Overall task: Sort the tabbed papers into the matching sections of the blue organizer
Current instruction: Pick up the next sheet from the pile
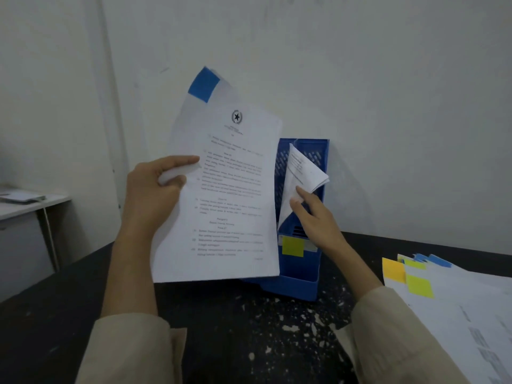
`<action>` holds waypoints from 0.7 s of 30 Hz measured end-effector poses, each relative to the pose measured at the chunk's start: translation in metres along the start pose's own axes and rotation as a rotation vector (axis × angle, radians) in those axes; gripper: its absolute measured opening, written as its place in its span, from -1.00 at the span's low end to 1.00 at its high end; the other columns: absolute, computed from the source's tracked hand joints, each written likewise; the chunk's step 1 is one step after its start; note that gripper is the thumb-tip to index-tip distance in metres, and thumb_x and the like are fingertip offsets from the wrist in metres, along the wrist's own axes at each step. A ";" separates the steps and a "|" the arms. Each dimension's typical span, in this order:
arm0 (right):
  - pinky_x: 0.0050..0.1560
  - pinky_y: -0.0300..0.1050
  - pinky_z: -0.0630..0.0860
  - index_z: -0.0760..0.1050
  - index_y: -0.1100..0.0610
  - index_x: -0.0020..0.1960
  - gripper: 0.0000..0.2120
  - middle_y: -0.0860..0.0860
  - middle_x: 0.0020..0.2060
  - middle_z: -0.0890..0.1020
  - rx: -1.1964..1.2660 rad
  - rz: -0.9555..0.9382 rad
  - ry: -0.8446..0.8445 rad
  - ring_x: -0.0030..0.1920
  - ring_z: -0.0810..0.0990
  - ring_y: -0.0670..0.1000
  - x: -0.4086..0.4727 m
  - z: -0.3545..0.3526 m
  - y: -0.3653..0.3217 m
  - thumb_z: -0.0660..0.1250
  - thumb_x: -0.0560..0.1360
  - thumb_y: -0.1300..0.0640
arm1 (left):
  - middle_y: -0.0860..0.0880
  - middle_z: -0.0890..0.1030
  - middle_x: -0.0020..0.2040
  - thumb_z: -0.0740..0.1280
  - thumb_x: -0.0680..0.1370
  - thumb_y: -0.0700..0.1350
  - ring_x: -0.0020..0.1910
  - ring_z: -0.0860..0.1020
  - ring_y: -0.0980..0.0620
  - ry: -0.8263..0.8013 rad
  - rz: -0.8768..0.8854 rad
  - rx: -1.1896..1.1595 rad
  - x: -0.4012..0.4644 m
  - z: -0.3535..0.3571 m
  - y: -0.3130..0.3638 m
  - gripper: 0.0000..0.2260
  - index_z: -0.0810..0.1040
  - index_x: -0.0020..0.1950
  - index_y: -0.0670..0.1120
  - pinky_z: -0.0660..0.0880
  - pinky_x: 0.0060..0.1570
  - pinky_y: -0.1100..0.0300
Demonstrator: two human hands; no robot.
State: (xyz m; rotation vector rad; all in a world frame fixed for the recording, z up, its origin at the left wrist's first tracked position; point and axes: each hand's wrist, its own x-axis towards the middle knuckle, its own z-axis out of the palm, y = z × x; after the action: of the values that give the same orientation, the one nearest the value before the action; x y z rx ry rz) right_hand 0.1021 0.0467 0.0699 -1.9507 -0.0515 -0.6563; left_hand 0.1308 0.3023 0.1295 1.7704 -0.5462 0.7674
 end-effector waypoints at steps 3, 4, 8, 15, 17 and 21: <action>0.36 -0.26 0.18 0.16 0.09 0.51 -0.51 -0.05 0.46 0.26 0.014 -0.002 -0.017 0.40 0.25 -0.12 0.000 -0.002 0.000 0.14 0.61 0.02 | 0.13 0.54 0.14 0.22 0.53 -0.38 0.11 0.46 0.27 0.063 0.055 0.059 0.001 0.013 0.012 -0.62 0.58 0.15 0.06 0.30 0.19 0.52; 0.35 -0.28 0.18 0.16 0.09 0.51 -0.51 -0.05 0.45 0.26 0.018 0.000 -0.024 0.37 0.25 -0.15 0.000 -0.002 -0.001 0.14 0.61 0.03 | 0.11 0.54 0.15 0.21 0.53 -0.38 0.15 0.47 0.21 0.070 0.085 0.088 0.002 0.020 0.016 -0.61 0.58 0.17 0.04 0.30 0.24 0.45; 0.31 -0.32 0.18 0.13 0.11 0.51 -0.51 -0.01 0.44 0.29 0.008 -0.005 -0.061 0.39 0.27 -0.08 0.000 0.001 -0.002 0.14 0.62 0.12 | 0.04 0.54 0.21 0.17 0.52 -0.38 0.17 0.48 0.10 0.007 0.166 0.216 0.017 0.052 0.035 -0.60 0.58 0.22 -0.03 0.27 0.13 0.50; 0.35 0.03 0.35 0.18 0.04 0.50 -0.53 0.08 0.35 0.37 0.098 0.075 -0.056 0.29 0.40 0.03 0.003 0.000 0.000 0.14 0.62 0.21 | -0.11 0.50 0.28 0.16 0.50 -0.33 0.17 0.50 -0.12 -0.056 0.277 0.465 0.057 0.091 0.083 -0.55 0.48 0.34 -0.02 0.46 0.12 0.07; 0.28 0.04 0.43 0.19 0.03 0.50 -0.53 0.05 0.25 0.41 0.093 0.080 -0.049 0.14 0.48 0.00 0.003 -0.001 0.000 0.14 0.62 0.21 | -0.12 0.49 0.29 0.15 0.50 -0.34 0.20 0.49 -0.12 -0.032 0.300 0.503 0.064 0.097 0.092 -0.53 0.45 0.36 -0.03 0.44 0.13 0.07; 0.34 0.06 0.38 0.20 0.03 0.50 -0.53 0.05 0.33 0.39 0.122 0.088 -0.040 0.22 0.44 -0.02 0.005 -0.003 -0.001 0.15 0.61 0.21 | -0.17 0.51 0.27 0.08 0.52 -0.34 0.24 0.47 -0.13 0.021 0.364 0.348 0.056 0.109 0.098 -0.57 0.46 0.35 -0.14 0.38 0.21 0.08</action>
State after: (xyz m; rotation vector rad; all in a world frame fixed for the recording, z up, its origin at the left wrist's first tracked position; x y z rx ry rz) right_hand 0.1048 0.0433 0.0737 -1.8375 -0.0297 -0.5438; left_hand 0.1270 0.1688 0.2105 2.0030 -0.7691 1.1900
